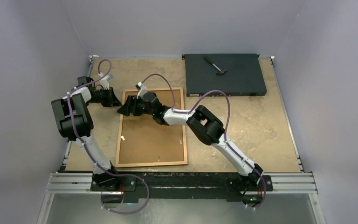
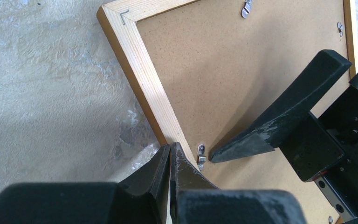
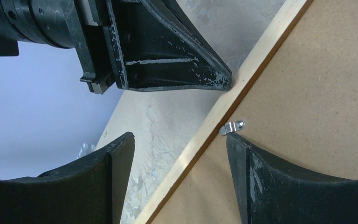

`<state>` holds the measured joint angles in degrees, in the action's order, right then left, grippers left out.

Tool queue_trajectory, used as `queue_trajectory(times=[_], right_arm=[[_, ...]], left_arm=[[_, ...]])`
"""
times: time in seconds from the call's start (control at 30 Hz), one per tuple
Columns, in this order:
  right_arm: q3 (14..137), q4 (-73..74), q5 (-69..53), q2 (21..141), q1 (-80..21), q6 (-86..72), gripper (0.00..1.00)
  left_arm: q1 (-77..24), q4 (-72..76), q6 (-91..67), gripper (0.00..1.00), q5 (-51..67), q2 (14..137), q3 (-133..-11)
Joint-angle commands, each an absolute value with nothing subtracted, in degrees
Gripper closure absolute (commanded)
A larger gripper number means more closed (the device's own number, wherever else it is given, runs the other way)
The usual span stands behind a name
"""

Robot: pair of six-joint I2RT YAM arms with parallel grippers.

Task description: Put the photo into the frame

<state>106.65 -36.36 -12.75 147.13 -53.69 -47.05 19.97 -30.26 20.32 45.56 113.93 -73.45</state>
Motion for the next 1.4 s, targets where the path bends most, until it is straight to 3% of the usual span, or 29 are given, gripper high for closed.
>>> queue_trajectory(times=[0.0,0.2,0.4,0.63,0.9,1.1,1.37], right_arm=[[110.85,-33.86,-13.05,149.81,-54.22,-49.06,0.25],[112.18,-34.87,-14.60,150.71,-54.23,-50.03,0.25],[99.90,-43.99,-27.44,139.34,-50.73,-42.13,0.23],[80.78,-21.02,-26.29,116.76,-48.99,-25.88,0.18],[61.24,-14.24,-30.35,101.49,-49.24,-25.60,0.22],[62.90,-6.86,-30.63,101.62,-50.70,-19.01,0.28],[73.38,3.51,-30.07,107.63,-55.62,-8.75,0.48]], left_arm=[[19.94,-35.86,22.57,1.00,40.17,116.05,-69.73],[19.86,-35.42,22.37,1.00,40.26,116.10,-69.39],[19.95,-35.50,22.59,1.00,39.58,115.67,-70.32],[20.00,-35.31,23.43,1.00,37.83,116.03,-70.80],[20.07,-35.33,23.52,1.00,37.70,115.50,-70.55],[20.06,-35.25,23.61,1.00,37.88,114.98,-69.69],[20.04,-34.91,23.53,1.00,37.79,114.83,-69.13]])
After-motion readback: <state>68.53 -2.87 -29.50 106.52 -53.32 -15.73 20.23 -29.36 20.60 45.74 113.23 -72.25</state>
